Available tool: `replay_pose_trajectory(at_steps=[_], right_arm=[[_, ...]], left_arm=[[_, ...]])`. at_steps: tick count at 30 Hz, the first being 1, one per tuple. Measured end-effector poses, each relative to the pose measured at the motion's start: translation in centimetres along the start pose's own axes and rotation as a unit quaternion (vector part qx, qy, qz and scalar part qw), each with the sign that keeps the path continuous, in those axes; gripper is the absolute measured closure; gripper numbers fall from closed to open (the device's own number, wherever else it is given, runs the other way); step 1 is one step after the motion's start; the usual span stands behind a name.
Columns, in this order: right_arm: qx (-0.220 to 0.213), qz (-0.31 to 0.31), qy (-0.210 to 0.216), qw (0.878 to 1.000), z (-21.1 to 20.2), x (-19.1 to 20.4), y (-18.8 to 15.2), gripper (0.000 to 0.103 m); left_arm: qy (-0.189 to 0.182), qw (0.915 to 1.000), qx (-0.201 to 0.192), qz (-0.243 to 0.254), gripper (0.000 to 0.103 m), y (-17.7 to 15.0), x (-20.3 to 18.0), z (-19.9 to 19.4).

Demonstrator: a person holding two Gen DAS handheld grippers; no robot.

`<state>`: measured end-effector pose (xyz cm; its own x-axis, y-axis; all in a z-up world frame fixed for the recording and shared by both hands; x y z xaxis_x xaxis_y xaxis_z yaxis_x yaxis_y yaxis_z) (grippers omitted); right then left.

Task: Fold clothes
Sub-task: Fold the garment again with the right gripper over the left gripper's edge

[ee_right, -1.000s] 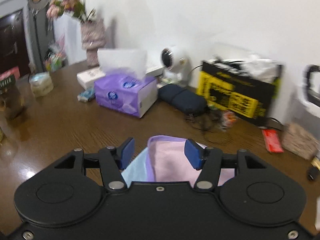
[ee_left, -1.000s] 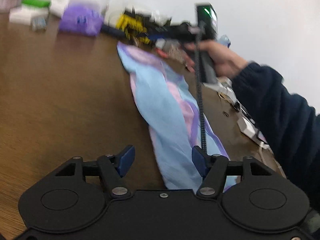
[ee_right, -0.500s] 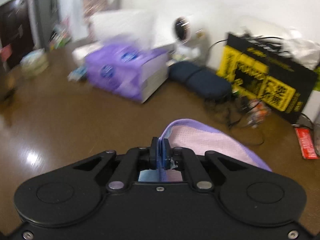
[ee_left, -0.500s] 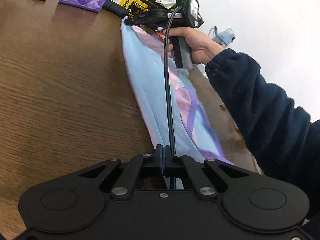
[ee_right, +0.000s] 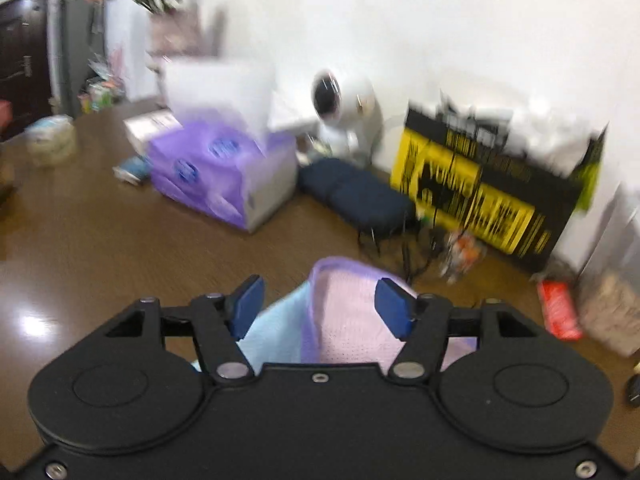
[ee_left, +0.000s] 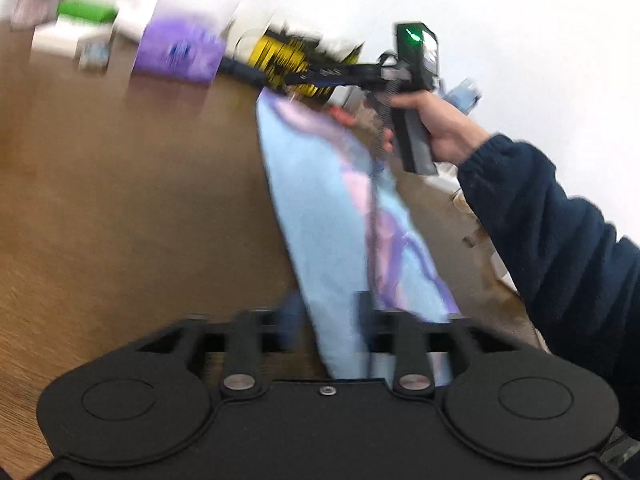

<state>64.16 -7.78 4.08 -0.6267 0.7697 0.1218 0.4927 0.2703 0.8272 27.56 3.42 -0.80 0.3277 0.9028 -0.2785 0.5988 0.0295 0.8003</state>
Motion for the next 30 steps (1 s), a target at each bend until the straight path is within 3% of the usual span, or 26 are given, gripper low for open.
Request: replay_pose_trajectory(at_steps=[2, 6, 7, 10, 11, 12, 15, 18, 19, 21, 23, 25, 26, 28, 30], right_arm=[[-0.017, -0.005, 0.012, 1.000, -3.1, 0.2, 0.8, 0.028], [-0.061, -0.047, 0.045, 0.996, -14.9, 1.9, 0.7, 0.018], [-0.068, -0.062, 0.050, 0.995, -19.2, 2.5, -0.3, 0.017], [-0.079, -0.062, 0.049, 0.994, -24.8, 3.2, -2.5, 0.016], [-0.082, -0.055, 0.043, 0.994, -26.0, 3.2, -3.4, 0.016], [-0.081, -0.051, 0.036, 0.995, -26.9, 3.2, -4.2, 0.016], [-0.072, -0.040, 0.013, 0.996, -28.3, 2.6, -6.7, 0.016], [-0.061, -0.015, -0.005, 0.998, -28.4, 1.4, -8.4, 0.016], [-0.056, -0.002, -0.011, 0.998, -28.2, 0.7, -9.1, 0.016], [-0.054, 0.012, -0.018, 0.998, -27.8, -0.1, -9.8, 0.016], [-0.049, 0.032, -0.037, 0.998, -26.2, -1.3, -10.4, 0.016], [-0.044, 0.052, -0.048, 0.996, -24.3, -2.5, -10.7, 0.016], [-0.043, 0.061, -0.048, 0.996, -23.8, -3.0, -10.9, 0.016], [-0.024, 0.111, -0.046, 0.993, -19.6, -4.8, -11.7, 0.016], [-0.007, 0.130, -0.051, 0.990, -16.5, -6.2, -12.1, 0.017]], left_arm=[[-0.007, 0.9999, -0.006, 0.014, 0.041, 0.1, -0.6, -0.7], [-0.032, 0.9991, -0.026, 0.010, 0.039, 0.4, -1.6, -1.4], [-0.028, 0.9992, -0.024, 0.016, 0.038, 0.6, -2.2, -0.7], [-0.011, 0.9979, 0.007, 0.064, 0.038, 0.9, -4.1, 1.2], [-0.007, 0.9938, 0.017, 0.110, 0.038, 1.1, -6.1, 1.9], [-0.018, 0.9837, 0.013, 0.178, 0.038, 1.2, -9.1, 3.3], [-0.023, 0.9566, 0.031, 0.289, 0.038, 0.0, -14.0, 6.3], [-0.005, 0.9433, 0.049, 0.328, 0.038, -1.3, -16.3, 8.4], [0.002, 0.9433, 0.054, 0.328, 0.038, -1.6, -16.4, 8.8], [0.022, 0.9554, 0.062, 0.288, 0.039, -1.8, -15.5, 9.9], [0.024, 0.9667, 0.057, 0.248, 0.050, -1.7, -14.3, 10.3], [0.027, 0.9763, 0.029, 0.213, 0.092, -1.4, -12.8, 10.1], [0.039, 0.9803, 0.022, 0.192, 0.096, -1.3, -12.0, 9.9], [0.029, 0.9937, 0.011, 0.108, 0.097, -1.1, -9.8, 9.3], [0.028, 0.9960, 0.003, 0.085, 0.098, -1.1, -9.0, 8.8]])
Point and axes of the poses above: each gripper's, at about its wrist camera, not at the fingertips, and z roughly the way its jaws point, x to its left, y to its top, the point moved 5 cm from there along z, roughly the way its jaws point, and after that the axes turned 11 degrees about z, right-handed, at the moved point
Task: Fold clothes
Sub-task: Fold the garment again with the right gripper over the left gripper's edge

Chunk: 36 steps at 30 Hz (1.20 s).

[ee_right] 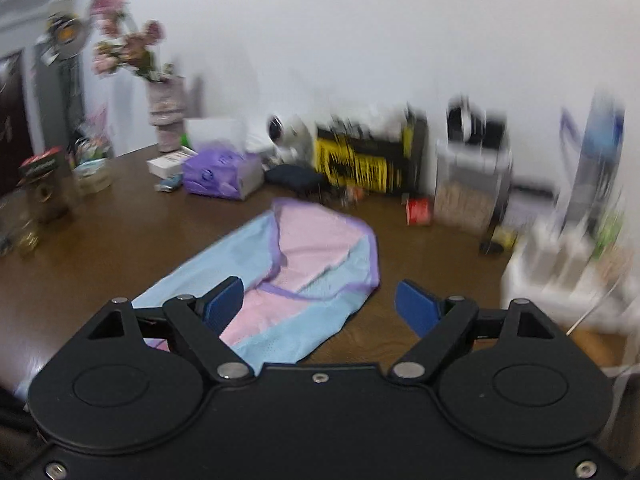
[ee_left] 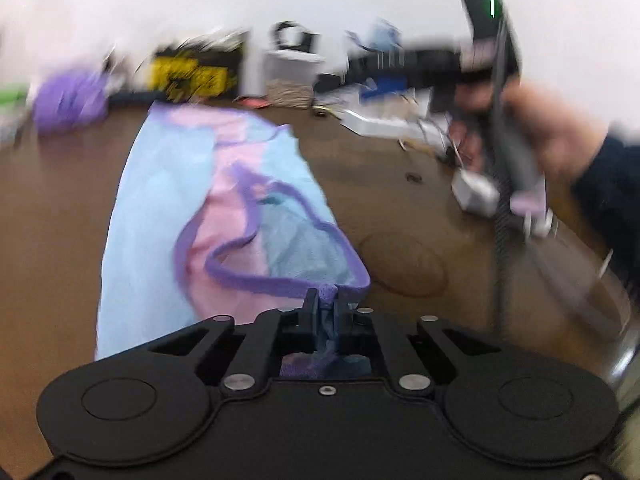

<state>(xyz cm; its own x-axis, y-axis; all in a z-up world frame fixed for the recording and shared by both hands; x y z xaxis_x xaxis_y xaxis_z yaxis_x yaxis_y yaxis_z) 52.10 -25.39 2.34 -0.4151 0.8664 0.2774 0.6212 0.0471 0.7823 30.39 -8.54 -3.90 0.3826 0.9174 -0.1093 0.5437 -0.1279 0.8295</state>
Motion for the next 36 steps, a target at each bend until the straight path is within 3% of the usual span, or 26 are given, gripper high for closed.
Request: replay_pose_trajectory(at_steps=[3, 5, 6, 8, 9, 11, 12, 13, 17, 22, 26, 30, 32, 34, 36], right_arm=[[0.009, 0.015, -0.037, 0.999, 4.5, -2.3, 0.4, 0.022], [0.020, 0.020, -0.048, 0.998, 7.2, -2.8, 0.7, 0.035], [0.030, 0.015, -0.050, 0.998, 8.2, -2.8, 0.6, 0.037], [0.050, 0.007, -0.054, 0.997, 10.2, -2.7, 0.4, 0.052], [0.054, 0.003, -0.056, 0.997, 10.7, -2.5, 0.2, 0.054], [0.048, 0.005, -0.055, 0.997, 11.1, -2.1, 0.3, 0.085], [0.048, 0.005, -0.055, 0.997, 11.2, -2.1, 0.3, 0.094], [0.051, 0.005, -0.056, 0.997, 11.2, -2.0, 0.3, 0.097], [0.052, -0.001, -0.056, 0.997, 10.5, -1.0, 1.4, 0.098], [0.027, -0.021, -0.052, 0.998, 9.7, 2.6, 5.3, 0.098], [0.057, -0.077, -0.049, 0.994, 12.0, 6.5, 5.9, 0.098], [0.114, -0.130, -0.046, 0.984, 16.5, 10.9, 4.3, 0.095], [0.128, -0.158, -0.041, 0.978, 17.5, 12.4, 3.4, 0.073], [0.117, -0.173, -0.050, 0.977, 17.4, 12.8, 3.2, 0.065], [0.091, -0.164, -0.045, 0.981, 16.1, 12.6, 3.9, 0.055]], left_arm=[[0.001, 0.9996, -0.010, -0.025, 0.098, 0.2, 1.0, -0.6], [-0.012, 0.9988, -0.013, -0.045, 0.098, 0.3, 1.7, -0.6], [-0.017, 0.9985, -0.015, -0.049, 0.098, 0.4, 1.9, -0.7], [-0.024, 0.9978, -0.018, -0.058, 0.098, 0.5, 2.0, -0.9], [-0.028, 0.9975, -0.022, -0.061, 0.098, 0.5, 2.1, -1.0], [-0.040, 0.9972, -0.028, -0.058, 0.098, 0.6, 2.1, -1.0], [-0.043, 0.9972, -0.031, -0.053, 0.098, 0.7, 1.8, -1.1], [-0.046, 0.9972, -0.033, -0.049, 0.099, 0.6, 1.5, -1.2], [-0.062, 0.9932, -0.092, -0.035, 0.099, 0.9, 0.9, -2.8], [-0.046, 0.9836, -0.145, -0.097, 0.099, 0.8, 2.6, -5.6], [-0.054, 0.9632, -0.180, -0.193, 0.099, -1.0, 4.8, -7.6], [-0.062, 0.9620, -0.160, -0.213, 0.096, -2.3, 5.1, -7.4], [-0.066, 0.9610, -0.140, -0.229, 0.084, -2.8, 5.5, -7.1], [-0.064, 0.9599, -0.137, -0.236, 0.044, -3.0, 5.9, -7.3], [-0.066, 0.9580, -0.158, -0.230, 0.037, -3.1, 5.9, -8.2]])
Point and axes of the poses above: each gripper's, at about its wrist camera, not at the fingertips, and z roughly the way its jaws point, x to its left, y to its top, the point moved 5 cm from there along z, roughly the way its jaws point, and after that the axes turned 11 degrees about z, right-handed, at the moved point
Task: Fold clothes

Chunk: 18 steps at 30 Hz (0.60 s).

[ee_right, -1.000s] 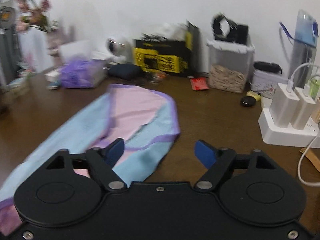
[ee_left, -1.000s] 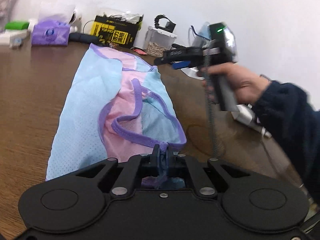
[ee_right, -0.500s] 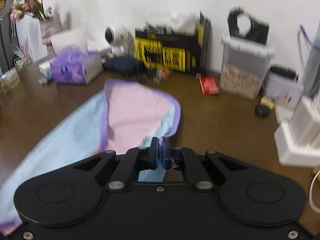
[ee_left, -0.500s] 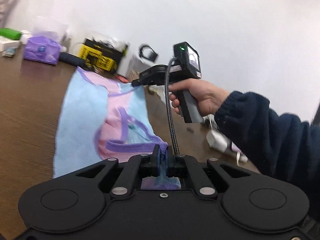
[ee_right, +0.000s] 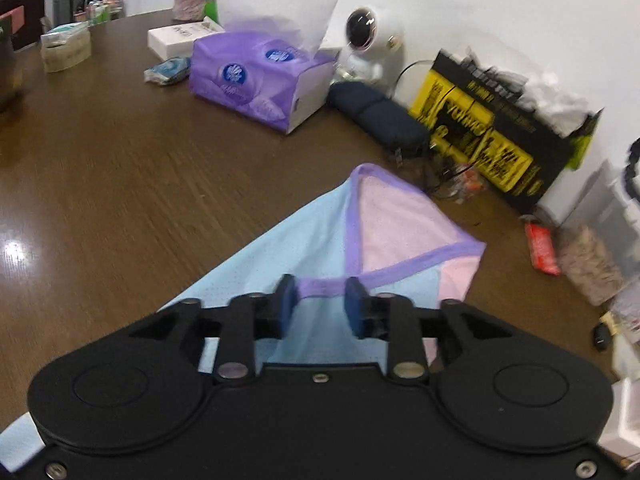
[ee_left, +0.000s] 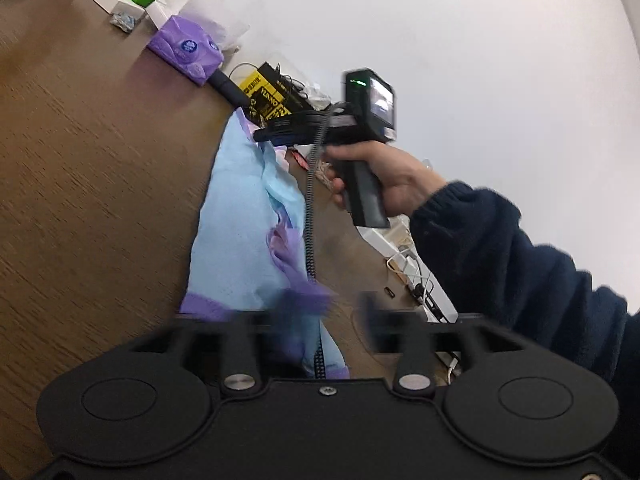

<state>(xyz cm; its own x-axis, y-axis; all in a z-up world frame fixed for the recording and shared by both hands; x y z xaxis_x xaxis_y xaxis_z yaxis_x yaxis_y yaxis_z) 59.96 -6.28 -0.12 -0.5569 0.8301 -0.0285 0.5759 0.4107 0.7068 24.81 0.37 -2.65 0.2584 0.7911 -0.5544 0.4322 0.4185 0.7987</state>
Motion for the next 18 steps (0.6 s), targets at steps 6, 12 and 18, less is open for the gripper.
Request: replay_pose_trajectory(at_steps=[6, 12, 18], right_arm=[[-0.083, 0.027, -0.016, 0.996, -6.9, -4.3, 1.9, 0.027], [-0.054, 0.080, -0.042, 0.994, -6.1, -9.8, 0.9, 0.027], [-0.024, 0.091, -0.013, 0.995, -0.8, -9.3, 0.2, 0.035]], left_arm=[[0.013, 0.9969, -0.007, 0.077, 0.030, 0.4, -1.1, -0.4], [0.008, 0.9941, 0.081, 0.073, 0.032, 0.2, 0.3, 3.6], [0.019, 0.9850, 0.149, 0.086, 0.081, -0.7, 1.5, 6.0]])
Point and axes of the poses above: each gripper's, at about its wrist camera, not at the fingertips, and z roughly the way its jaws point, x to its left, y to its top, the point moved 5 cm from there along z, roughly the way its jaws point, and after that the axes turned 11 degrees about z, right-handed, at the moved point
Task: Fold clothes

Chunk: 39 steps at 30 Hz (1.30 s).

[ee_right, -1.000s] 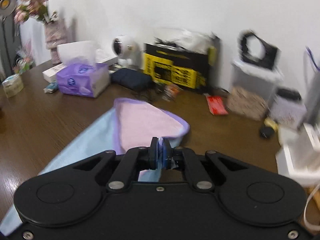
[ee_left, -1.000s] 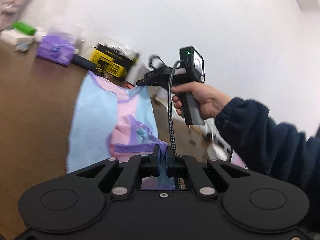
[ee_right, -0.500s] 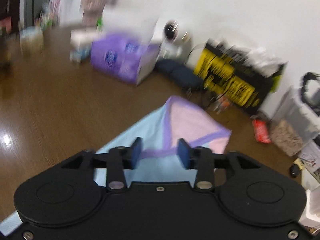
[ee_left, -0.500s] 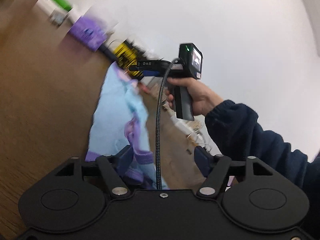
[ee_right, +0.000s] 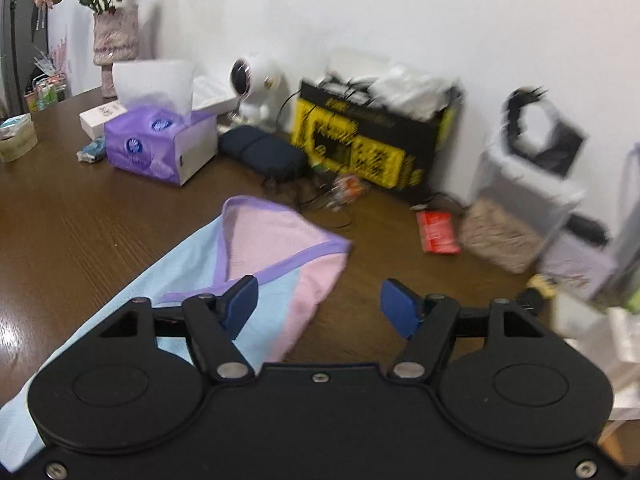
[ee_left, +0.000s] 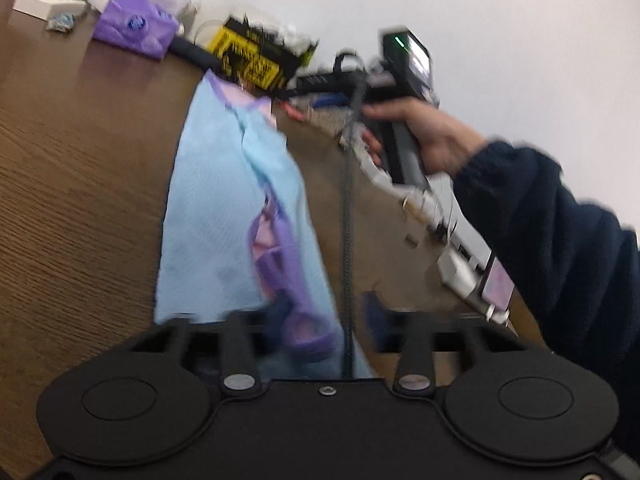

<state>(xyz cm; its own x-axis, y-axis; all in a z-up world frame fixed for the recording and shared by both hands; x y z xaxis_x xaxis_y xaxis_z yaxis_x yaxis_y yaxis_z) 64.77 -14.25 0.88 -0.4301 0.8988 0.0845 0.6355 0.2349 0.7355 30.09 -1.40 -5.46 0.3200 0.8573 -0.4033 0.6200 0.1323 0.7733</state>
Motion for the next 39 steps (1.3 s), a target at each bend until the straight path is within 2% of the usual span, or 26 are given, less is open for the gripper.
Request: replay_pose_trajectory(at_steps=[3, 6, 8, 9, 11, 15, 17, 18, 21, 22, 24, 25, 26, 27, 30, 33, 34, 36, 38, 39], right_arm=[[0.012, -0.023, 0.003, 1.000, 3.2, 1.4, -0.1, 0.039], [0.022, -0.057, -0.016, 0.998, 5.9, 2.0, -0.6, 0.046], [0.019, -0.054, -0.014, 0.998, 6.2, 1.9, -0.8, 0.058], [0.017, -0.039, 0.004, 0.999, 6.4, 1.6, -0.7, 0.063], [0.020, -0.036, 0.011, 0.999, 6.6, 1.5, -0.7, 0.099], [0.015, -0.032, 0.014, 0.999, 6.5, 1.6, -0.5, 0.099], [-0.008, -0.001, 0.014, 1.000, 5.8, 0.3, -0.2, 0.099], [-0.011, 0.009, 0.008, 1.000, 5.8, -0.5, -0.3, 0.099], [-0.007, 0.026, -0.010, 1.000, 6.4, -1.8, -1.2, 0.099], [-0.014, 0.023, -0.010, 1.000, 6.4, -1.8, -1.5, 0.095], [-0.019, 0.022, -0.016, 0.999, 6.4, -2.0, -1.7, 0.074], [-0.019, 0.022, -0.030, 0.999, 6.1, -2.1, -1.6, 0.054], [-0.021, 0.022, -0.033, 0.999, 5.8, -2.1, -1.5, 0.038], [-0.023, 0.023, -0.032, 0.999, 5.3, -2.1, -1.4, 0.037], [-0.033, 0.049, 0.035, 0.998, 2.0, -0.9, -0.8, 0.037], [-0.009, 0.023, 0.071, 0.997, 1.1, 1.3, -1.4, 0.037], [0.001, 0.008, 0.081, 0.997, 1.0, 2.3, -1.8, 0.039], [0.020, 0.004, 0.092, 0.996, 1.7, 3.3, -2.4, 0.056], [0.037, 0.010, 0.099, 0.994, 2.5, 3.9, -3.0, 0.095], [0.037, 0.014, 0.098, 0.994, 2.7, 3.9, -3.1, 0.098]], left_arm=[[-0.003, 1.0000, 0.004, -0.004, 0.082, -0.1, 0.5, 0.2], [-0.003, 1.0000, 0.004, -0.004, 0.083, 0.1, 0.6, 0.1], [-0.003, 1.0000, 0.004, -0.002, 0.083, 0.3, 0.6, 0.1], [-0.003, 1.0000, 0.003, 0.001, 0.083, 0.4, 0.5, 0.1], [-0.003, 1.0000, 0.003, 0.000, 0.083, 0.4, 0.6, 0.1], [-0.002, 1.0000, 0.001, -0.006, 0.083, 0.7, 0.5, -0.5], [0.003, 1.0000, 0.001, -0.006, 0.086, 1.0, 0.7, -0.7], [0.004, 1.0000, 0.001, -0.007, 0.090, 1.1, 0.6, -0.7], [0.007, 0.9999, 0.002, -0.007, 0.092, 1.2, 0.7, -0.8], [0.008, 0.9999, 0.001, -0.005, 0.092, 1.3, 0.6, -0.7], [0.010, 0.9999, 0.001, -0.005, 0.092, 1.5, 0.5, -0.7], [0.010, 0.9999, 0.000, -0.005, 0.092, 1.6, 0.5, -0.6], [0.010, 0.9999, -0.001, -0.008, 0.092, 1.7, 0.5, -0.6], [0.010, 0.9999, -0.001, -0.008, 0.092, 1.7, 0.5, -0.6], [0.015, 0.9999, -0.002, 0.000, 0.092, 2.1, 0.2, -0.4], [0.018, 0.9997, -0.001, 0.018, 0.092, 2.1, -0.5, -0.4], [0.019, 0.9996, -0.001, 0.021, 0.092, 2.0, -0.6, -0.4], [0.019, 0.9997, -0.001, 0.018, 0.092, 2.1, -0.6, -0.5], [0.016, 0.9998, -0.001, 0.011, 0.092, 2.2, -0.4, -0.5], [0.016, 0.9998, -0.001, 0.010, 0.092, 2.3, -0.3, -0.5]])
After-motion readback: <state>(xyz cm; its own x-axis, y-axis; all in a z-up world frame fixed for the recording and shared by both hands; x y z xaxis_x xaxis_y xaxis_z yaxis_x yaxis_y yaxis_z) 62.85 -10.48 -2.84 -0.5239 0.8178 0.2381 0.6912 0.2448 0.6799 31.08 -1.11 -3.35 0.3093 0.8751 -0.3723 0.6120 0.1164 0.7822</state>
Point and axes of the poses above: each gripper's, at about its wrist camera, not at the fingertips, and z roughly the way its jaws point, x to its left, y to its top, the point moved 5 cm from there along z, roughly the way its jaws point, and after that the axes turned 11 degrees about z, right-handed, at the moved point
